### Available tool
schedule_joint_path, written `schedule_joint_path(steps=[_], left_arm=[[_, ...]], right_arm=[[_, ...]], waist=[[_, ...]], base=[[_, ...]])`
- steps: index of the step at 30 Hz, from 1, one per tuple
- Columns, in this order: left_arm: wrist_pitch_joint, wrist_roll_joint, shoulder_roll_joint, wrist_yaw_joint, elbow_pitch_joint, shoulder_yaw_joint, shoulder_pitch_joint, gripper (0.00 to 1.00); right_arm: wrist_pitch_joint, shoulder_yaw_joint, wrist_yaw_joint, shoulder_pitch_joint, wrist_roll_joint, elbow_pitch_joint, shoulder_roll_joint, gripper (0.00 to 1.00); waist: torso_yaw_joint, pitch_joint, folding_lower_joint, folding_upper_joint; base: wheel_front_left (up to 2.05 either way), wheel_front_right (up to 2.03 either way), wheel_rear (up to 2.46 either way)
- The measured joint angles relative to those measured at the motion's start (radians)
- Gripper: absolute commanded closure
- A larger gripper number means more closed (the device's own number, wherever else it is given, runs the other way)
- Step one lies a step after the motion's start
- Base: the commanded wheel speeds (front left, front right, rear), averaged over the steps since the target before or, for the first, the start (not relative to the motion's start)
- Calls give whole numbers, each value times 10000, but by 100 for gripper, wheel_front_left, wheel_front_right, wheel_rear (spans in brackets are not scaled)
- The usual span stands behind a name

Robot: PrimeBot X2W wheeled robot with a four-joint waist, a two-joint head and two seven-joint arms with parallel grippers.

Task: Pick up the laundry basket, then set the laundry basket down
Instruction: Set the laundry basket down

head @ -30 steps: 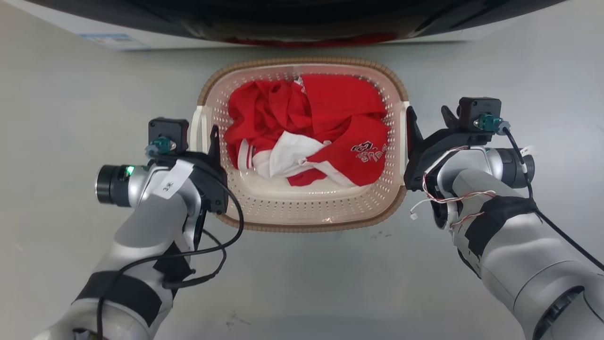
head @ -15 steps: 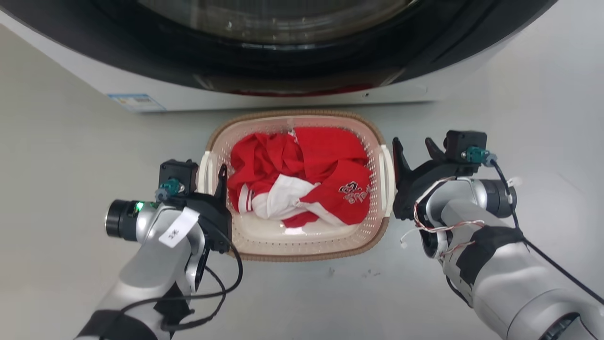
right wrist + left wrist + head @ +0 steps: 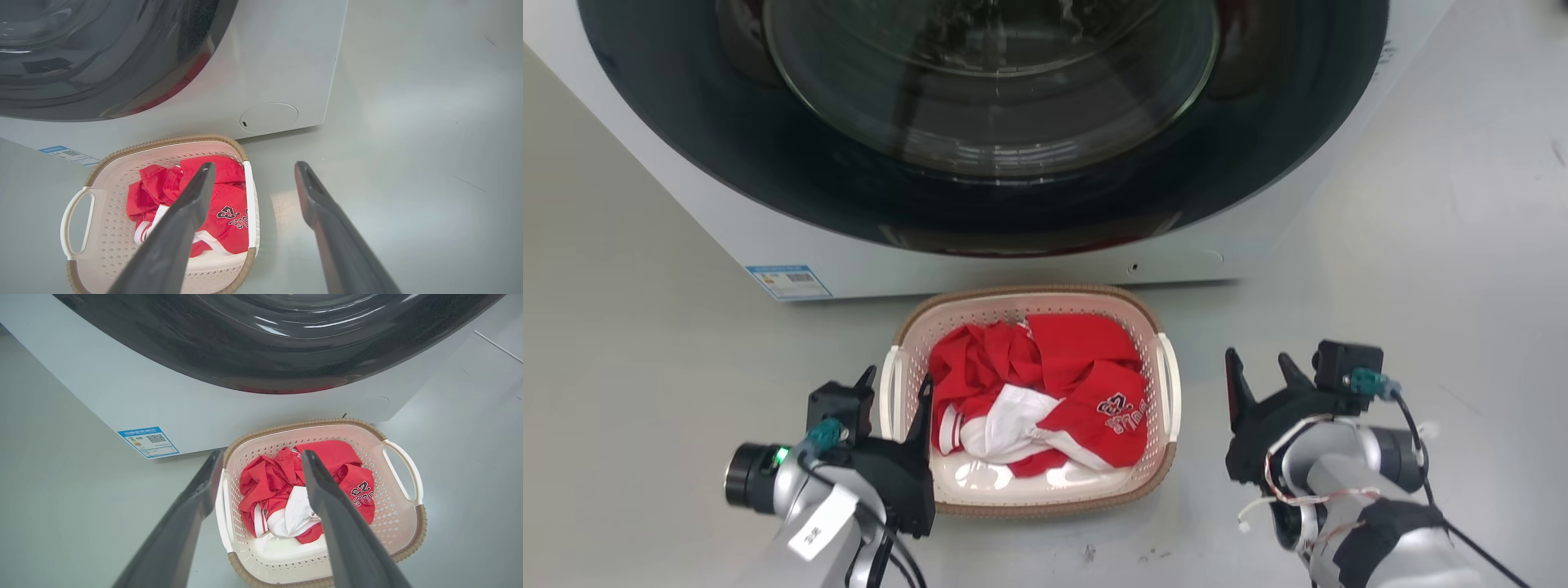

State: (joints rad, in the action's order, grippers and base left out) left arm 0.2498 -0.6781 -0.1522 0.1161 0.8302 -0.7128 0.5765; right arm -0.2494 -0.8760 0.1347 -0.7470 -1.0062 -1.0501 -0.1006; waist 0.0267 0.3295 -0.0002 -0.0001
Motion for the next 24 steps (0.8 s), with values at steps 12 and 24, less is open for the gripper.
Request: schedule_joint_path(steps=[12,24], left_arm=[[0,1001,-399,82,-2125,1985,-2692,0],[0,2715,-115,82,-4378,3898,-4992,0]], right_arm=[[0,1567,0,2405,1484,1981,-320,0],[0,3641,0,4625,3605,4719,-483,0]], waist=[[-10,-1421,0,0],[-104,-2299,1,0]], base=[[0,0,0],[0,0,0]])
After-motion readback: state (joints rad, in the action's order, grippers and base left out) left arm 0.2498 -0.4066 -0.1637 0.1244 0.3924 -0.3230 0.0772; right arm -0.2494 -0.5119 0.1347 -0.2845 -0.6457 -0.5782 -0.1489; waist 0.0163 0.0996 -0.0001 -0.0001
